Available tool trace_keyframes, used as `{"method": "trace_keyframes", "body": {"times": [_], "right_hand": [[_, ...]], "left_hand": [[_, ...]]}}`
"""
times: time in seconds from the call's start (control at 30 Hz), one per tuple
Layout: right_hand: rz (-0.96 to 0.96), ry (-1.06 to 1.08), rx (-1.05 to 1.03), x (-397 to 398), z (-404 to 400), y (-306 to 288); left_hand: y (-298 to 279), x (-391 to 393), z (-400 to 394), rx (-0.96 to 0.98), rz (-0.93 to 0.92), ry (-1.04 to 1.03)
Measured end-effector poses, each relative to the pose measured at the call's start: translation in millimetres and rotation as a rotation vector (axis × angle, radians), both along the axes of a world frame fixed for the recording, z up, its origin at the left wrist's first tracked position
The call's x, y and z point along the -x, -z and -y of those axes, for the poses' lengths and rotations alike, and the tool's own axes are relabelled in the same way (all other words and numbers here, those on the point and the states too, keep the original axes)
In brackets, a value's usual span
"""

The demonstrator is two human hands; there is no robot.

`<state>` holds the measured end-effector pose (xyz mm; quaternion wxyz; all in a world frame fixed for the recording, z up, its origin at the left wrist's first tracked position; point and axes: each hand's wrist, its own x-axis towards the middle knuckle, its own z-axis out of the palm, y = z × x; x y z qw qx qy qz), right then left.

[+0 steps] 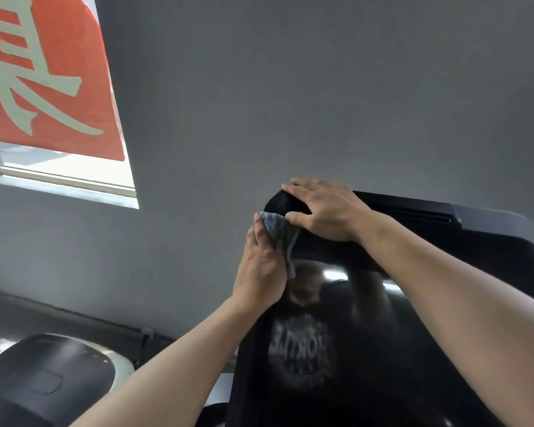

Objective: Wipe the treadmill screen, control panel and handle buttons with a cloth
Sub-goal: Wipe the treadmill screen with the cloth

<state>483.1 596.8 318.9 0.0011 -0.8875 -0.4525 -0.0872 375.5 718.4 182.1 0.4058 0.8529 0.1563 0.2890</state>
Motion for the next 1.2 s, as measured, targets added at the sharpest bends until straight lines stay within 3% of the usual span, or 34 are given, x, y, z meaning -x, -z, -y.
{"method": "trace_keyframes", "body": {"times": [0.17,0.27,0.4,0.5,0.63,0.83,0.93,1.07,1.13,1.2], "right_hand": [[0.204,0.051,-0.021,17.5,-7.0,35.5],[0.403,-0.112,-0.048,45.8,-11.8,81.9],[0.537,-0.407,-0.098,78.8,-15.8,142.8],[0.56,-0.447,-0.061,93.6,-15.4,170.3],[0.596,-0.501,-0.04,114.4,-8.5,199.0],[0.552,-0.566,0.007,154.5,8.8,247.9],[0.54,-0.573,0.051,173.7,16.0,273.5],[0.541,-0.563,0.096,193.7,21.9,301.3],[0.548,-0.559,0.119,199.7,24.2,309.6],[0.545,-0.56,0.138,199.0,26.0,311.6]], "left_hand": [[31.5,17.2,8.1,-0.002,-0.007,-0.02],[47.8,24.2,9.4,-0.084,-0.009,0.003],[89.1,35.8,8.0,-0.596,0.031,-0.016],[120.1,51.1,15.7,-0.722,0.066,-0.094],[161.9,74.9,23.4,-0.648,0.008,-0.112],[207.4,127.0,36.9,-0.531,0.077,-0.063],[220.2,157.5,43.1,-0.402,-0.004,-0.051],[252.1,173.4,53.0,-0.519,0.059,-0.175],[267.2,177.1,50.3,-0.611,-0.022,-0.127],[261.1,182.5,49.2,-0.493,-0.095,-0.002]]}}
